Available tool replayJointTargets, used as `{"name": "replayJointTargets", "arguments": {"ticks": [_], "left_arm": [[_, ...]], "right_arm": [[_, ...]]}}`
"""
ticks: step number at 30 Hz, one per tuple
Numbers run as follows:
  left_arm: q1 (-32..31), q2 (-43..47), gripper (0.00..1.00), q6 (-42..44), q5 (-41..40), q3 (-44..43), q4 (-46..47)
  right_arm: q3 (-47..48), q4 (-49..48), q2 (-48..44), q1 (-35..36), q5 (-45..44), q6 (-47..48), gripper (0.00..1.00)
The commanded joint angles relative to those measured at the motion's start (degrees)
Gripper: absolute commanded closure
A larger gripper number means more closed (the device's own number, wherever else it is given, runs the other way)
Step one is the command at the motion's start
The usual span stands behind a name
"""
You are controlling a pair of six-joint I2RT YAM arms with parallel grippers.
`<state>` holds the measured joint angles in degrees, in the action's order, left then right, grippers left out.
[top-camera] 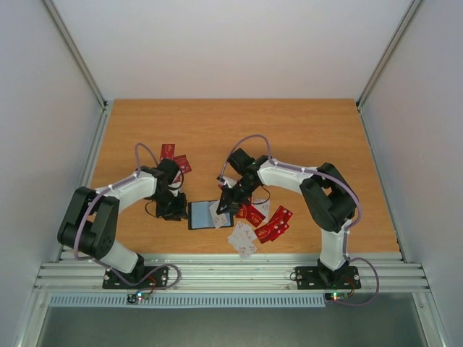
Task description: Put the credit cards into the card holder
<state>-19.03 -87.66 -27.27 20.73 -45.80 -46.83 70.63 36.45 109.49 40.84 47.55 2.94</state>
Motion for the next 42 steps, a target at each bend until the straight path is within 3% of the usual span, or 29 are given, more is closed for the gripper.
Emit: {"name": "replayJointTargets", "arguments": {"ticks": [1,42], "left_arm": [[0.29,-1.33,0.74,1.75,-0.34,-1.53,1.2],[0.3,-8.34,0.77,6.35,3.97,-4.43,1.09]], "right_arm": [[2.97,1.45,2.61,0.23,0.46,3.07,0.99],[10.02,1.85,12.22,0.29,1.85,4.96,0.99]]}}
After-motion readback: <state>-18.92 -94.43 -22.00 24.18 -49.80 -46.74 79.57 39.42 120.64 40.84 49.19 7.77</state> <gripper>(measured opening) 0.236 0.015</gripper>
